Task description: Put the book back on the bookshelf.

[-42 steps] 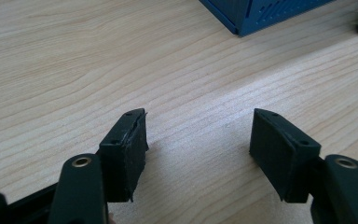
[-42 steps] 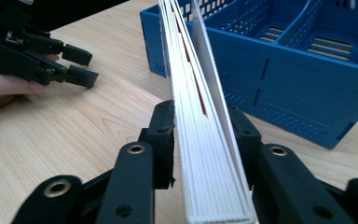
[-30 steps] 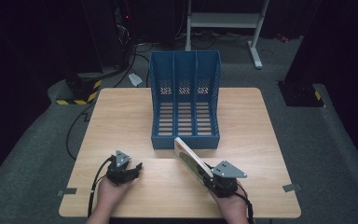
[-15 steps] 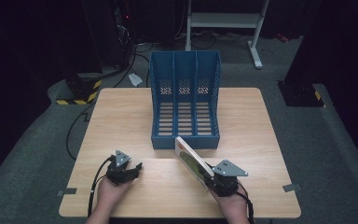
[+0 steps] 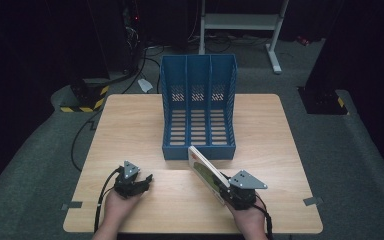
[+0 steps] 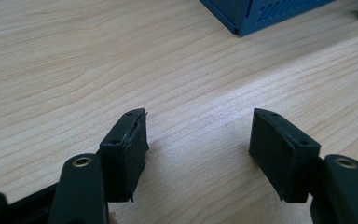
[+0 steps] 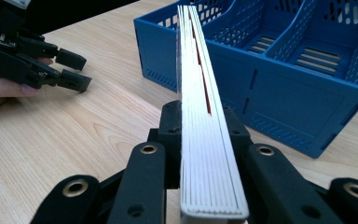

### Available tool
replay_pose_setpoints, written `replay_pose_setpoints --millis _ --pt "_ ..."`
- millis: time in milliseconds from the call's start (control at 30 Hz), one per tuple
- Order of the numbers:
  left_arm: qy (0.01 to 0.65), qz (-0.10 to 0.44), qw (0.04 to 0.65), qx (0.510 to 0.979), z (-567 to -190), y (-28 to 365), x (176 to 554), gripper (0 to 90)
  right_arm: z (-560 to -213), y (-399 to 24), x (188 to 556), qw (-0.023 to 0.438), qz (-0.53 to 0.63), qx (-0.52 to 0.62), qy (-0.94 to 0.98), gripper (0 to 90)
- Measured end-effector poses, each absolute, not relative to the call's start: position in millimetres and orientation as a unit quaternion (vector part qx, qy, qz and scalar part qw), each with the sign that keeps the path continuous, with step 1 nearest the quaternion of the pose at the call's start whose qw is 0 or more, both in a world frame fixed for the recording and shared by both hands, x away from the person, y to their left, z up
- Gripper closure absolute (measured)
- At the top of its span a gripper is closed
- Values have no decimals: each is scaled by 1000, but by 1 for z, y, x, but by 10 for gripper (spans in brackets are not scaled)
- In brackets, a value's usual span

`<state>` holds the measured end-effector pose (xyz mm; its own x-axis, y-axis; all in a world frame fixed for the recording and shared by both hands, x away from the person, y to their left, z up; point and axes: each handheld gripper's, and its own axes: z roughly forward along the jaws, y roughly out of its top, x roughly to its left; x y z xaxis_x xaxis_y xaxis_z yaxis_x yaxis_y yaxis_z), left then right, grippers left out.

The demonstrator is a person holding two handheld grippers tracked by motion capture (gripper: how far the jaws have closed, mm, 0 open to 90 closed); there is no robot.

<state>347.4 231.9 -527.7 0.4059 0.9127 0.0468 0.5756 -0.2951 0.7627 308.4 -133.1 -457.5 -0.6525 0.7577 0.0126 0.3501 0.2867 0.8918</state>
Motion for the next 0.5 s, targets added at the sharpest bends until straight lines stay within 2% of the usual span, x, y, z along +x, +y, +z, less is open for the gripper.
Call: replay_pose_setpoints --millis 500 --pt "488 240 344 766 -528 233 348 364 -438 -147 298 213 505 362 754 756"
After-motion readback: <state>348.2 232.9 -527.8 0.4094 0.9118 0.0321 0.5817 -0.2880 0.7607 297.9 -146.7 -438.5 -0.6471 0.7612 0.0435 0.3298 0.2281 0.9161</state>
